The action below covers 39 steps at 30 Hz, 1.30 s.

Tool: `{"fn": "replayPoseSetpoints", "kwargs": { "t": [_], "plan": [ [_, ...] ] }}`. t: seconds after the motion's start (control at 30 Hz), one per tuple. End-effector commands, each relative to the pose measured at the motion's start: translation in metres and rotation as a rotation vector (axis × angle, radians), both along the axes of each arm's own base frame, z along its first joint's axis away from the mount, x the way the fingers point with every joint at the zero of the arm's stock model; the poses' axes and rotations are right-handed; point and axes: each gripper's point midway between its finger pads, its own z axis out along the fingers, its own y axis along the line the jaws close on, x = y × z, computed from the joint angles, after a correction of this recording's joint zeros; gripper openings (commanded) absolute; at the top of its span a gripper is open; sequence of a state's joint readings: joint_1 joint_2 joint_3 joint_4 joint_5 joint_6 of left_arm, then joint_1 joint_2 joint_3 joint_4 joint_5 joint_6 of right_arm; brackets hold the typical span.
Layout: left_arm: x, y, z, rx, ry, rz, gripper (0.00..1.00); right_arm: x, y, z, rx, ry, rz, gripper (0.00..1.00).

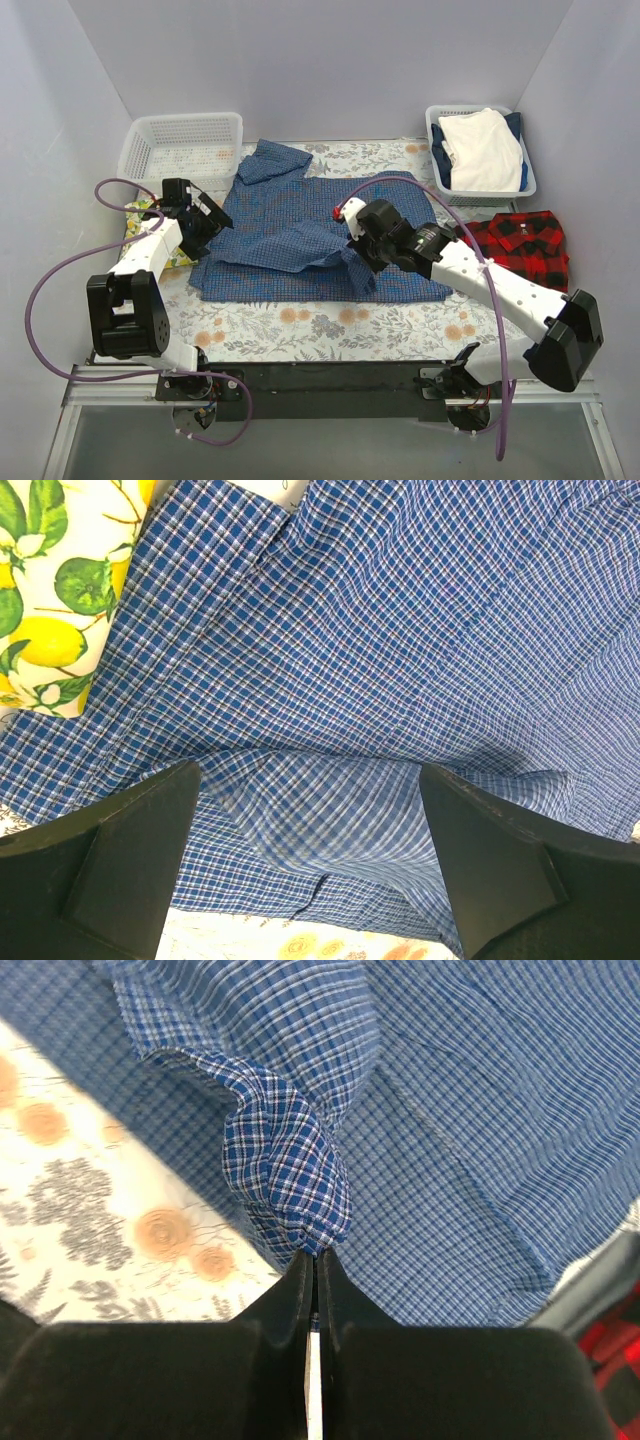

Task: Fold and stack the long sleeve shirts
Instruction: Fold the shirt

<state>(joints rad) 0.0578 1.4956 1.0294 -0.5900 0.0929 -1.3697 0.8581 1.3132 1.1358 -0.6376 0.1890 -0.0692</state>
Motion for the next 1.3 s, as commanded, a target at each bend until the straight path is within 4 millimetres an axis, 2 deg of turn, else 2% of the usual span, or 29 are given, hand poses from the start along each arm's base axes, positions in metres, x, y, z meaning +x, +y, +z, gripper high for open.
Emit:
{"fn": "replayPoseSetpoints", "kwargs": {
  "t": [0.0,0.1,0.13,0.17,0.23,0.33,0.47,0.5,0.57,0.6,0.67,0.73,0.83,0.93,1.0,1.03,1.13,1.17,1.27],
  "plan": [
    [0.011,-0.001,0.015,-0.013,-0.052,-0.005,0.92,0.008,0.002,0.004,-0.065,-0.07,-0.008,0.01],
    [0.012,-0.003,0.014,-0.026,-0.049,-0.014,0.92,-0.006,0.009,-0.016,-0.165,-0.062,0.068,0.01],
    [0.011,-0.004,0.013,-0.032,-0.044,-0.018,0.92,-0.012,0.008,-0.033,-0.217,-0.036,0.089,0.01],
    [0.011,-0.005,0.013,-0.038,-0.045,-0.02,0.92,-0.023,0.013,-0.041,-0.251,-0.029,0.126,0.01],
    [0.012,-0.007,0.013,-0.043,-0.045,-0.027,0.92,-0.035,0.009,-0.062,-0.328,-0.001,0.142,0.01],
    [0.011,-0.011,0.013,-0.06,-0.042,-0.052,0.92,-0.049,0.007,-0.074,-0.386,0.018,0.119,0.01],
    [0.013,-0.016,0.006,-0.084,-0.021,-0.072,0.91,-0.057,-0.013,-0.087,-0.431,0.048,0.041,0.01],
    [0.013,-0.018,0.007,-0.095,-0.022,-0.081,0.9,-0.059,-0.016,-0.09,-0.437,0.057,0.034,0.14],
    [0.015,-0.02,0.007,-0.1,-0.025,-0.091,0.9,-0.063,-0.016,-0.094,-0.44,0.083,0.031,0.29],
    [0.017,-0.022,0.009,-0.103,-0.03,-0.101,0.9,-0.063,-0.016,-0.095,-0.441,0.086,0.021,0.45],
    [0.018,-0.021,0.01,-0.1,-0.031,-0.106,0.89,-0.061,-0.014,-0.088,-0.412,0.077,-0.025,0.52],
    [0.02,-0.021,0.013,-0.094,-0.038,-0.11,0.89,-0.055,-0.011,-0.072,-0.348,0.036,-0.077,0.62],
    [0.021,-0.022,0.013,-0.099,-0.038,-0.115,0.89,-0.051,-0.012,-0.054,-0.235,0.012,-0.162,0.69],
    [0.021,-0.025,0.011,-0.103,-0.032,-0.123,0.89,-0.046,-0.02,-0.051,-0.146,0.046,-0.241,0.7],
    [0.023,-0.029,0.012,-0.109,-0.037,-0.137,0.89,-0.041,-0.027,-0.055,-0.096,0.091,-0.311,0.7],
    [0.023,-0.031,0.012,-0.11,-0.035,-0.141,0.89,-0.036,-0.036,-0.061,-0.074,0.147,-0.364,0.69],
    [0.025,-0.039,0.011,-0.11,-0.032,-0.164,0.89,-0.031,-0.038,-0.072,0.013,0.247,-0.376,0.63],
    [0.025,-0.04,0.011,-0.112,-0.032,-0.163,0.89,-0.024,-0.029,-0.071,0.06,0.239,-0.352,0.61],
    [0.026,-0.04,0.012,-0.111,-0.035,-0.165,0.89,-0.018,-0.019,-0.072,0.098,0.241,-0.293,0.56]
  ]
}}
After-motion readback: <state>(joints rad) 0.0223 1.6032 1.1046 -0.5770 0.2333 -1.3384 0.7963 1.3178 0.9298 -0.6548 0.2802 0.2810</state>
